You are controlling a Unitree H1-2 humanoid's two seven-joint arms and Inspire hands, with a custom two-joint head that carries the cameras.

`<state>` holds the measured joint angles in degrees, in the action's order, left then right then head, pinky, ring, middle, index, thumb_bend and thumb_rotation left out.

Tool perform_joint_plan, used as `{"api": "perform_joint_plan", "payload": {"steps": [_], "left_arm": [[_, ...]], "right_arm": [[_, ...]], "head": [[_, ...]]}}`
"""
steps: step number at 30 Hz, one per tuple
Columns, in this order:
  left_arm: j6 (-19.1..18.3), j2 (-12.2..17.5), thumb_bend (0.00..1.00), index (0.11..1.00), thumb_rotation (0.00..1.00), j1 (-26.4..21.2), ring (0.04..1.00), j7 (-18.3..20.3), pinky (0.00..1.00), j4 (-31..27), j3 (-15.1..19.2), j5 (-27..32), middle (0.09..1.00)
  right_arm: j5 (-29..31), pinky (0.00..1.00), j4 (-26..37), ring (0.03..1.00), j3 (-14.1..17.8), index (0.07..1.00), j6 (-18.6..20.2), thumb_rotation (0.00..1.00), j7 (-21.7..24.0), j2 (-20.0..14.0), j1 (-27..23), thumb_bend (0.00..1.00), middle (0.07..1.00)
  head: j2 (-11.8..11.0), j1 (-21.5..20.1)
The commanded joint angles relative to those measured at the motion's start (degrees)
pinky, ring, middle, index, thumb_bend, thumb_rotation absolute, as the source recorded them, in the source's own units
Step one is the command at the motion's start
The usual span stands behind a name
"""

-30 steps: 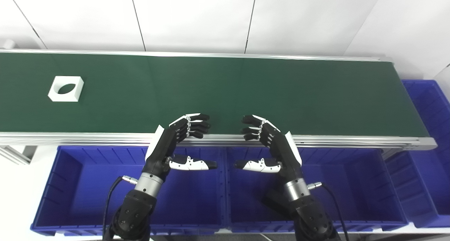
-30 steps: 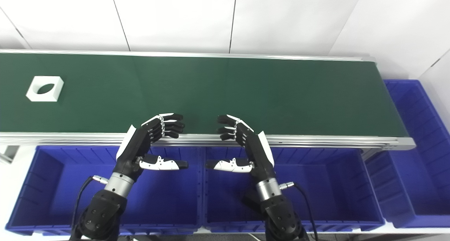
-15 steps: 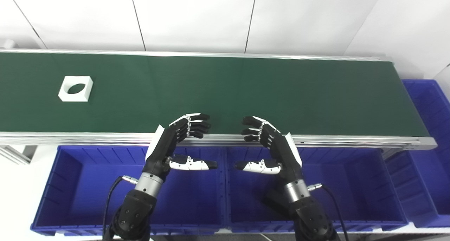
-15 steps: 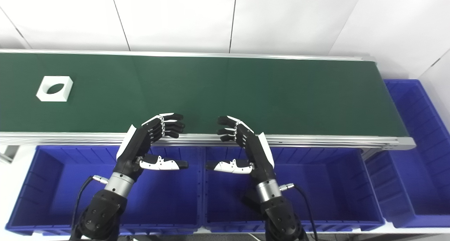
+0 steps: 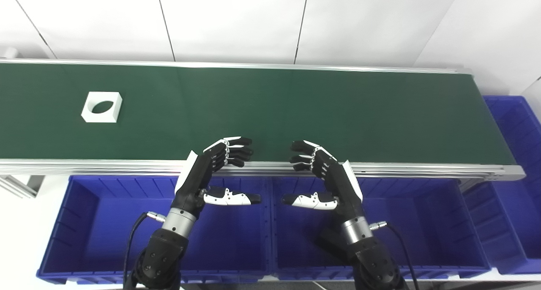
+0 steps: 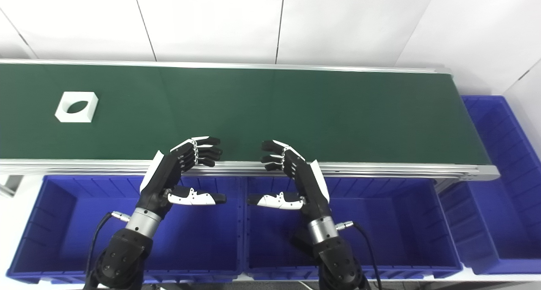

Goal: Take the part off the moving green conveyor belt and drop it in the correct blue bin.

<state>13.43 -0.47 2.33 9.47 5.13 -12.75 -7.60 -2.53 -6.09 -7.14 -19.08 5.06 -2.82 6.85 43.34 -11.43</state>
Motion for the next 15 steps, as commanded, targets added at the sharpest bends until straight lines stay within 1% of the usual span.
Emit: {"api": "perform_joint_plan", "payload": {"steps": [1, 2, 3, 6, 7, 8, 9, 10, 11, 12, 13, 15], "left_arm": [[2.7, -0.1, 0.86, 0.720, 0.04, -0.8, 0.652, -0.4, 0.62, -0.1, -0.2, 0.5, 0.670], [2.7, -0.1, 0.86, 0.720, 0.05, -0.8, 0.651, -0.4, 0.62, -0.1, -0.3, 0.3, 0.670], [2.8, -0.1, 0.86, 0.721, 0.05, -0.7, 0.650, -0.5, 0.62, 0.1, -0.3, 0.2, 0.670], [3.8, -0.1, 0.86, 0.724, 0.06, -0.7, 0.650, -0.6, 0.62, 1.3, -0.4, -0.1, 0.672], [4.4, -0.1, 0.86, 0.724, 0.06, -0.7, 0.649, -0.6, 0.62, 2.0, -0.4, -0.1, 0.673], [4.6, -0.1, 0.86, 0.724, 0.07, -0.7, 0.649, -0.7, 0.63, 2.4, -0.4, -0.2, 0.673], [5.3, -0.1, 0.87, 0.723, 0.07, -0.6, 0.649, -0.8, 0.63, 3.0, -0.5, -0.4, 0.673], [5.7, -0.1, 0.87, 0.722, 0.08, -0.6, 0.648, -1.0, 0.62, 3.5, -0.5, -0.7, 0.675], [6.6, -0.1, 0.87, 0.720, 0.08, -0.6, 0.647, -1.1, 0.62, 4.3, -0.6, -0.9, 0.675], [7.3, -0.1, 0.86, 0.717, 0.08, -0.7, 0.647, -1.2, 0.62, 4.9, -0.7, -1.0, 0.677], [8.1, -0.3, 0.86, 0.717, 0.08, -0.7, 0.647, -1.2, 0.62, 5.8, -0.7, -1.0, 0.677], [9.4, -0.5, 0.87, 0.711, 0.05, -0.8, 0.643, -1.6, 0.62, 7.5, -0.8, -1.2, 0.674]], "right_arm": [[0.1, 0.65, 0.6, 0.706, 0.1, 0.769, -3.5, 0.21, -0.2, 0.4, -0.9, 0.87, 0.786], [0.0, 0.64, 0.4, 0.707, 0.1, 0.765, -3.6, 0.21, -0.3, 0.4, -0.9, 0.87, 0.785], [-0.1, 0.64, 0.2, 0.707, 0.1, 0.764, -3.7, 0.21, -0.3, 0.4, -0.8, 0.87, 0.785], [-0.2, 0.64, -1.1, 0.709, 0.1, 0.765, -4.8, 0.20, -0.4, 0.3, -0.8, 0.86, 0.788], [-0.3, 0.64, -1.8, 0.709, 0.1, 0.765, -5.5, 0.20, -0.4, 0.3, -0.9, 0.86, 0.789], [-0.1, 0.64, -2.4, 0.709, 0.1, 0.765, -6.0, 0.21, -0.4, 0.3, -0.9, 0.87, 0.790], [-0.1, 0.64, -3.2, 0.708, 0.2, 0.763, -6.6, 0.20, -0.5, 0.3, -0.9, 0.87, 0.790], [-0.1, 0.64, -3.7, 0.705, 0.2, 0.760, -7.0, 0.21, -0.6, 0.3, -1.0, 0.87, 0.789], [0.0, 0.64, -4.3, 0.704, 0.3, 0.760, -7.4, 0.21, -0.6, 0.2, -1.0, 0.87, 0.789], [0.2, 0.64, -4.8, 0.705, 0.3, 0.760, -7.6, 0.21, -0.6, 0.2, -1.0, 0.87, 0.791], [0.5, 0.64, -5.4, 0.705, 0.3, 0.760, -7.8, 0.21, -0.5, 0.0, -0.9, 0.87, 0.791], [1.0, 0.65, -6.3, 0.711, 0.3, 0.762, -7.8, 0.23, -0.3, -0.3, -0.9, 0.87, 0.804]], "head": [[-0.2, 0.3], [-0.2, 0.3], [-0.7, 0.5], [-2.5, 1.1], [-3.8, 1.6], [-3.8, 1.6], [-5.2, 2.3], [-5.2, 2.3], [-6.9, 3.3], [-7.1, 3.5], [-8.4, 4.5], [-9.5, 5.4]]}}
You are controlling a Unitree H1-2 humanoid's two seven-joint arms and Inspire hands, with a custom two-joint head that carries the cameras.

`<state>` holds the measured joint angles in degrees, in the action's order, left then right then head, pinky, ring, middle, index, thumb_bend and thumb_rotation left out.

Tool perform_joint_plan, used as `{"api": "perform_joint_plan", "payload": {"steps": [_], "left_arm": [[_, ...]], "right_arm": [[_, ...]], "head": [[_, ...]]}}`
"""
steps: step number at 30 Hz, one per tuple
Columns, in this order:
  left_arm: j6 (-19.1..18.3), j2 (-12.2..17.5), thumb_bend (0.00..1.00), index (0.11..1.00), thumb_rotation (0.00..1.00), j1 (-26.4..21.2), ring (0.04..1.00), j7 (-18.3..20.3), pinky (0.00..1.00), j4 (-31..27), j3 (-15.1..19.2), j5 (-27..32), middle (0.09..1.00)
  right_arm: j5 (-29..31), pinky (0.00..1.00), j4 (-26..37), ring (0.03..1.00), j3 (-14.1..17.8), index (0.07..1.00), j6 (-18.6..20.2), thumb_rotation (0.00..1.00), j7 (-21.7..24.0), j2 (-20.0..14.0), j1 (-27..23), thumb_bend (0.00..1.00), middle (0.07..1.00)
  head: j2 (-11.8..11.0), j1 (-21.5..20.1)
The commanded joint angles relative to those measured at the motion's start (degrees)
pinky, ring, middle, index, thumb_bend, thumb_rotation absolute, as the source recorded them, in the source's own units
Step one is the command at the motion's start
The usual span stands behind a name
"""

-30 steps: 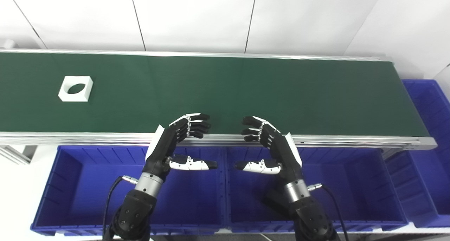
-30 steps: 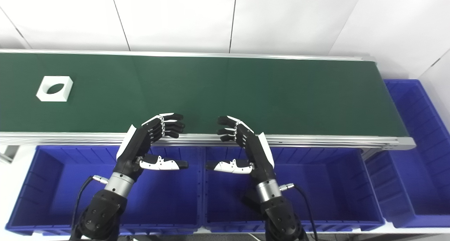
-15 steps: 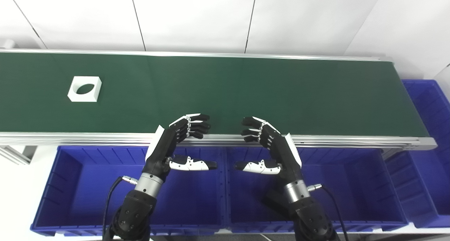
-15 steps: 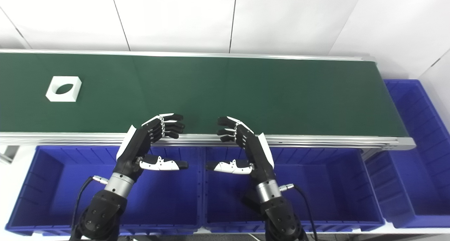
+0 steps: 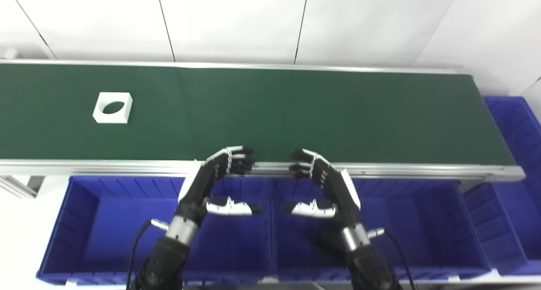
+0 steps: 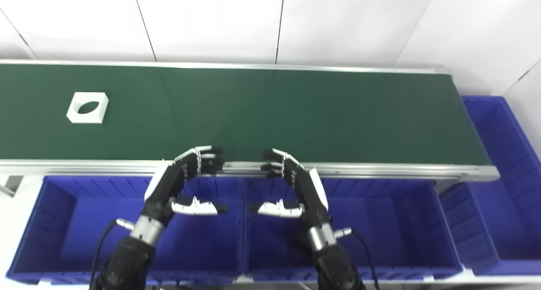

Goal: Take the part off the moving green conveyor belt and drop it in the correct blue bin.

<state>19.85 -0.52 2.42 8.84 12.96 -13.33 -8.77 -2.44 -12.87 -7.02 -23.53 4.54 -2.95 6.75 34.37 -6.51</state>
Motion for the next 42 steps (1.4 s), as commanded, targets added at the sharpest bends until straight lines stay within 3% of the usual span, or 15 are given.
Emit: {"api": "perform_joint_plan", "payload": {"steps": [1, 6, 14, 32, 42], "left_arm": [[3.6, -0.6, 0.88, 0.708, 0.04, -0.9, 0.640, -1.2, 0.61, 0.4, -0.2, -0.3, 0.672], [6.5, -1.2, 0.89, 0.700, 0.04, -1.5, 0.631, -3.3, 0.59, 3.9, -0.7, -2.3, 0.664], [7.0, -1.6, 0.89, 0.698, 0.00, -2.9, 0.641, -6.1, 0.60, 7.8, -2.9, -2.2, 0.668], [7.1, -0.8, 0.87, 0.709, 0.00, -3.1, 0.649, -8.5, 0.61, 7.6, -4.9, -2.3, 0.679], [7.0, 1.2, 0.88, 0.703, 0.01, -3.6, 0.636, -7.0, 0.59, -1.1, -5.9, -2.1, 0.671]], "right_arm": [[1.1, 0.65, 0.0, 0.712, 0.3, 0.762, -3.4, 0.23, 0.4, -0.3, -0.8, 0.87, 0.807], [2.6, 0.66, -2.0, 0.715, 0.9, 0.769, -3.4, 0.22, 1.2, -0.9, -0.9, 0.87, 0.815], [4.4, 0.66, -4.8, 0.721, 2.9, 0.766, -3.4, 0.19, 3.9, -1.5, -1.6, 0.85, 0.819], [3.9, 0.67, -5.4, 0.727, 4.3, 0.769, -3.4, 0.22, 5.2, -1.1, -1.6, 0.86, 0.817], [4.2, 0.67, -7.2, 0.736, 4.6, 0.776, -3.4, 0.22, 5.7, -1.0, -3.0, 0.85, 0.828]], "head": [[-1.1, 0.9], [-3.5, 2.9], [-6.2, 6.7], [-5.7, 7.6], [-6.0, 10.6]]}}
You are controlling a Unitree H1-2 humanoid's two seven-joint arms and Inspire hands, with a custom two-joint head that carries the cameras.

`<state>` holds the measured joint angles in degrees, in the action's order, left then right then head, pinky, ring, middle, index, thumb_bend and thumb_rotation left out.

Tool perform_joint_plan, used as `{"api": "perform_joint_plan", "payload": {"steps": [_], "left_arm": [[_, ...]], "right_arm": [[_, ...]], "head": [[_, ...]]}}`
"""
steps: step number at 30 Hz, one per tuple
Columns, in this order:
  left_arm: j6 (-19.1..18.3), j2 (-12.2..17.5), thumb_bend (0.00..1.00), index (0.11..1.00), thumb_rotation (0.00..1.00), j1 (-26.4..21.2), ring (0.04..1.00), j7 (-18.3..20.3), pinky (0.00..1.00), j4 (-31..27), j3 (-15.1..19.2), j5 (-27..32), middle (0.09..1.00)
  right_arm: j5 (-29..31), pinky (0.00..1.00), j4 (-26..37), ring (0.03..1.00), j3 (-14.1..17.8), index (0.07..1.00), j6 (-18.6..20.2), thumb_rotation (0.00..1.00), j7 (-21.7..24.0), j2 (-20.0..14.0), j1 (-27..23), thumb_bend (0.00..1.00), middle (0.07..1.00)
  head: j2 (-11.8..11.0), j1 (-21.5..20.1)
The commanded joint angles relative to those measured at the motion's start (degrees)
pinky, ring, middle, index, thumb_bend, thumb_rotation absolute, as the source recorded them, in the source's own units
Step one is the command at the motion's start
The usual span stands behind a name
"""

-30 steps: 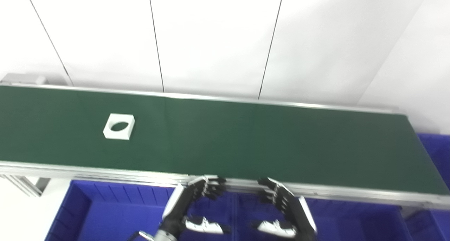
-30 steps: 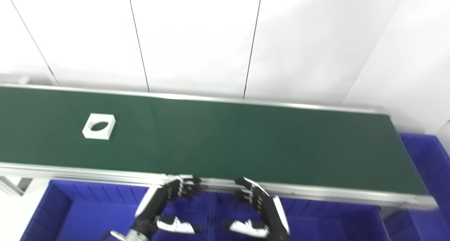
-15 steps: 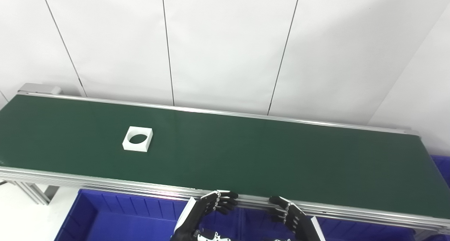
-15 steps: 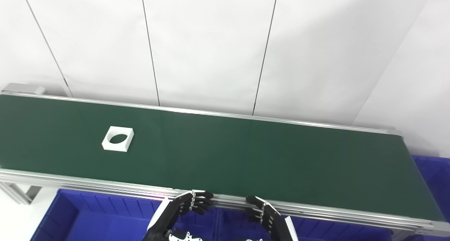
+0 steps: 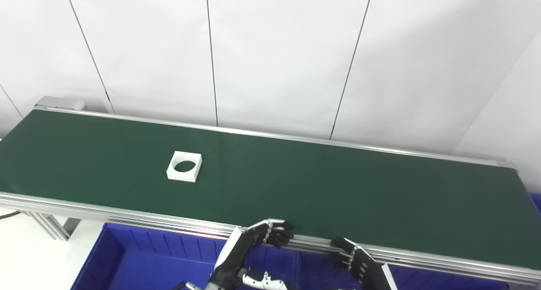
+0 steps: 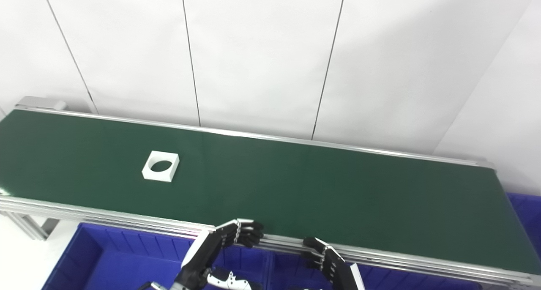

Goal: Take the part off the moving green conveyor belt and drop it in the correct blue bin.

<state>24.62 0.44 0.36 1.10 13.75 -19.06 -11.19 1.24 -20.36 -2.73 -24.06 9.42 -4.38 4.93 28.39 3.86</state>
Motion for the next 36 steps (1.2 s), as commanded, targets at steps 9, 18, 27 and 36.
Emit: {"api": "perform_joint_plan", "payload": {"steps": [9, 18, 27, 36], "left_arm": [[1.3, 2.9, 0.86, 0.691, 0.06, -7.7, 0.632, 0.6, 0.58, -10.5, 1.7, -7.8, 0.664], [-0.2, 6.2, 0.87, 0.687, 0.05, -16.1, 0.600, -1.4, 0.51, -11.0, 5.3, -18.7, 0.651], [-3.8, 11.1, 0.87, 0.701, 0.06, -27.6, 0.545, -1.7, 0.45, -5.0, 2.6, -34.2, 0.637], [-5.5, 11.9, 0.94, 0.691, 0.03, -37.0, 0.605, -3.4, 0.50, 10.2, -2.0, -38.7, 0.680]], "right_arm": [[2.2, 0.70, -0.7, 0.748, 2.5, 0.785, -2.9, 0.19, 3.5, 0.6, -2.4, 0.83, 0.829], [2.4, 0.70, -1.2, 0.738, 4.6, 0.789, -2.9, 0.15, 5.7, 1.2, -2.6, 0.81, 0.817], [2.5, 0.71, -2.4, 0.744, 5.9, 0.787, -2.9, 0.17, 7.5, 2.3, -3.0, 0.83, 0.822], [1.1, 0.68, -1.9, 0.734, 5.4, 0.776, -2.9, 0.18, 6.4, 2.4, -2.7, 0.84, 0.821]], "head": [[0.0, 4.6], [-0.4, 3.9], [-1.1, 2.2], [-1.2, 1.5]]}}
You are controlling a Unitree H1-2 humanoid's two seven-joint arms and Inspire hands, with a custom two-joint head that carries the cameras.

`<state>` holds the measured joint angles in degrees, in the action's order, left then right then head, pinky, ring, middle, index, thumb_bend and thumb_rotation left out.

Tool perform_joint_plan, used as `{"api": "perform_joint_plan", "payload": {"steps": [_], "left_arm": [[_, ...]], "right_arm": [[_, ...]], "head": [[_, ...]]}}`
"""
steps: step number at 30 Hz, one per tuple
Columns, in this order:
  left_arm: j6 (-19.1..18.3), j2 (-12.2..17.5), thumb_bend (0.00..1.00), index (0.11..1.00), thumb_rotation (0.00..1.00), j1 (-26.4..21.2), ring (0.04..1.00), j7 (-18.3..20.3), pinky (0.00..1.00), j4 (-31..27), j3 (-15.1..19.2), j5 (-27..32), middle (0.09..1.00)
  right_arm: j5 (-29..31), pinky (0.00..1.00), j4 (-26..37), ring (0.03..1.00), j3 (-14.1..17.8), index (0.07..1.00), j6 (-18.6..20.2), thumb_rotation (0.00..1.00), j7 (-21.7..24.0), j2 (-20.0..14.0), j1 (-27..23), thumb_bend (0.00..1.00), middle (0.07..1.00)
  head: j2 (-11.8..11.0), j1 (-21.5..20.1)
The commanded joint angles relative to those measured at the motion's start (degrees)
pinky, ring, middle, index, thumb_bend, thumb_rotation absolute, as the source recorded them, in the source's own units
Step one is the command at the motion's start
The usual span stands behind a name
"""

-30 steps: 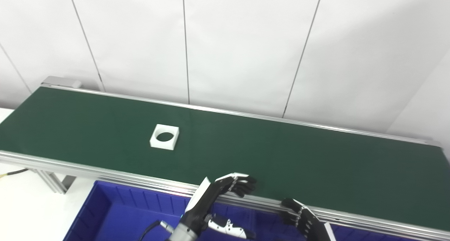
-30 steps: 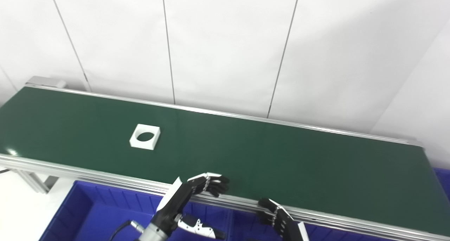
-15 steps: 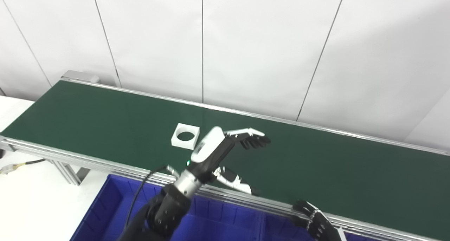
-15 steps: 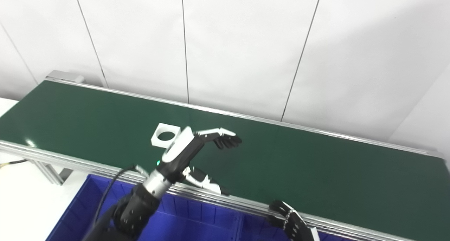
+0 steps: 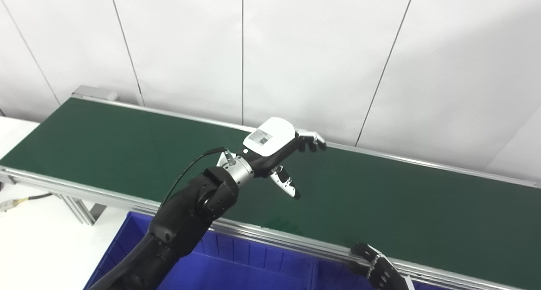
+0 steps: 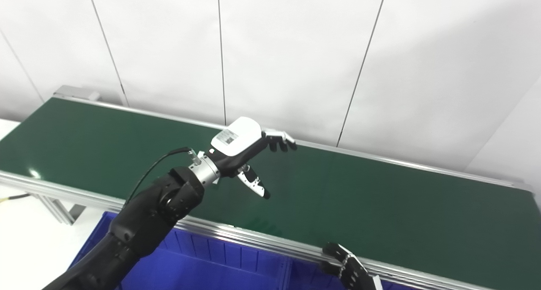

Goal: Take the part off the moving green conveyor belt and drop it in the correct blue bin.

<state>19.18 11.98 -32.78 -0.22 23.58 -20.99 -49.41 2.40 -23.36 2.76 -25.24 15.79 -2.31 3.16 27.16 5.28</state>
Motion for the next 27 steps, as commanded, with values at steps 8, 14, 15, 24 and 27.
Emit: {"api": "perform_joint_plan", "payload": {"steps": [8, 14, 15, 24, 27], "left_arm": [[-2.6, -1.4, 0.96, 0.716, 0.00, -9.4, 0.668, -5.6, 0.55, 12.0, -3.1, -2.0, 0.741], [-6.5, -1.9, 0.95, 0.746, 0.03, -12.0, 0.708, -5.3, 0.60, 17.3, -5.3, -2.4, 0.787], [-7.2, -1.9, 0.95, 0.750, 0.03, -12.4, 0.714, -5.5, 0.60, 18.4, -5.7, -2.6, 0.797], [-9.1, -1.5, 0.94, 0.786, 0.05, -14.5, 0.765, -3.6, 0.62, 22.4, -6.7, -0.2, 0.865], [-10.2, -1.4, 0.94, 0.809, 0.08, -14.8, 0.806, -1.0, 0.65, 22.7, -7.1, 0.6, 0.902]], "right_arm": [[-0.3, 0.69, 1.4, 0.737, -0.4, 0.780, -1.7, 0.19, -0.4, 0.7, -0.7, 0.85, 0.822], [-1.1, 0.69, 1.7, 0.734, -1.0, 0.777, -1.7, 0.20, -1.7, 0.8, -0.6, 0.85, 0.820], [-1.0, 0.69, 1.7, 0.733, -1.1, 0.776, -1.7, 0.20, -1.9, 0.9, -0.6, 0.85, 0.820], [-1.3, 0.69, 1.9, 0.732, -2.2, 0.770, -1.7, 0.20, -3.5, 1.3, -0.5, 0.85, 0.820], [-1.1, 0.69, 2.0, 0.735, -2.4, 0.769, -1.7, 0.19, -3.6, 1.5, -0.4, 0.85, 0.820]], "head": [[0.3, -1.0], [0.4, -1.5], [0.4, -1.7], [0.5, -2.6], [0.6, -2.8]]}}
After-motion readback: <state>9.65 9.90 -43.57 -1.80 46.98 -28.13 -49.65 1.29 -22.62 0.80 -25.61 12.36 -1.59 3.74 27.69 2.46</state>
